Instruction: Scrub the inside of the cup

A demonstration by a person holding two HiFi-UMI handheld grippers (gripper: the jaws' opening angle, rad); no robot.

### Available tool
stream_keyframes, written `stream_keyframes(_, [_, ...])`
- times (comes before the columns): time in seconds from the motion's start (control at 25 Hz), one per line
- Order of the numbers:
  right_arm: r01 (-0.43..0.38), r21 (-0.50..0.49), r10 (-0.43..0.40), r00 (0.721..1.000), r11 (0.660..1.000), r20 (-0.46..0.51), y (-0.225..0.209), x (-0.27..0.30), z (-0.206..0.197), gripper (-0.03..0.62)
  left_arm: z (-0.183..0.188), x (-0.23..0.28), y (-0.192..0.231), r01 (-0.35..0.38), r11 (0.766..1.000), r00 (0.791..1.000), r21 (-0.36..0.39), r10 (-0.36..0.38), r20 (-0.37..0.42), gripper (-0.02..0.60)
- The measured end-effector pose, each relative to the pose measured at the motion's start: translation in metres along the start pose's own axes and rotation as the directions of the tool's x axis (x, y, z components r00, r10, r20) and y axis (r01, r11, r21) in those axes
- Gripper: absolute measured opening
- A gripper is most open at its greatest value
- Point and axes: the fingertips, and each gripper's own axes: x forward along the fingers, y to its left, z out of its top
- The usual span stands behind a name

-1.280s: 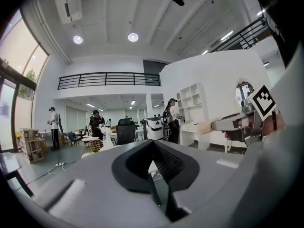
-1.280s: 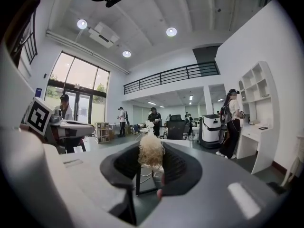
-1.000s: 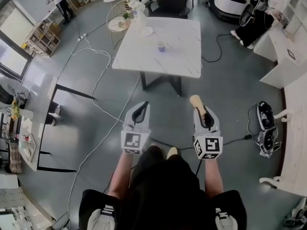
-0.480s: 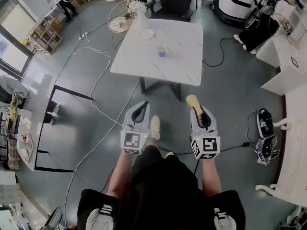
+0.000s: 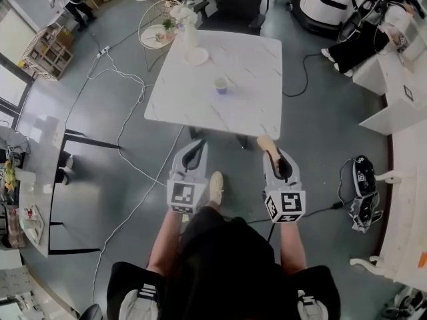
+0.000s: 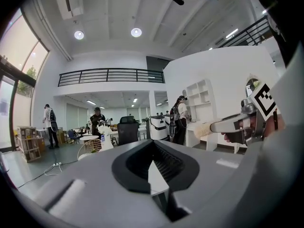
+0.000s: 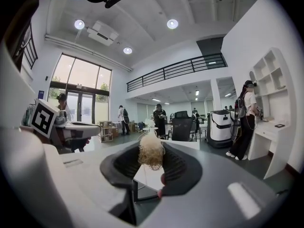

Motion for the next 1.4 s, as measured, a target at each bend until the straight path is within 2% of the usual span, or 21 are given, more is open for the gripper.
stream_keyframes(0.36, [0.056,0.000,-0.056,0.998,0.998,-0.031,-0.017,0.098,0.020,0.114,-0.006,0.094,0.067,0.069,0.997,0.997,-0.035,-0.070,-0.019,0.008])
stream_keyframes(0.6, [0.094,0.007,-0.093,0.994,0.996,-0.058,-0.019,0.159,0.025,0.114,-0.027,0.147,0.102,0.134,0.990,0.988,-0.052,-0.137,-0.065,0.008])
stream_keyframes(0.88, [0.112,0.004,-0.111,0.991,0.994,-0.076,-0.016,0.203,0.029,0.114,-0.040,0.188,0.124,0.191,0.978,0.979,-0.083,-0.196,-0.061,0.008])
stream_keyframes(1.12, [0.100,0.012,-0.098,0.988,0.995,-0.119,-0.023,0.231,0.016,0.114,-0.061,0.210,0.128,0.194,0.975,0.973,-0.112,-0.205,-0.101,0.008])
stream_keyframes(1.4, [0.036,0.044,-0.028,0.984,0.998,-0.175,-0.035,0.269,-0.008,0.114,-0.088,0.233,0.136,0.142,0.979,0.973,-0.143,-0.165,-0.164,0.008])
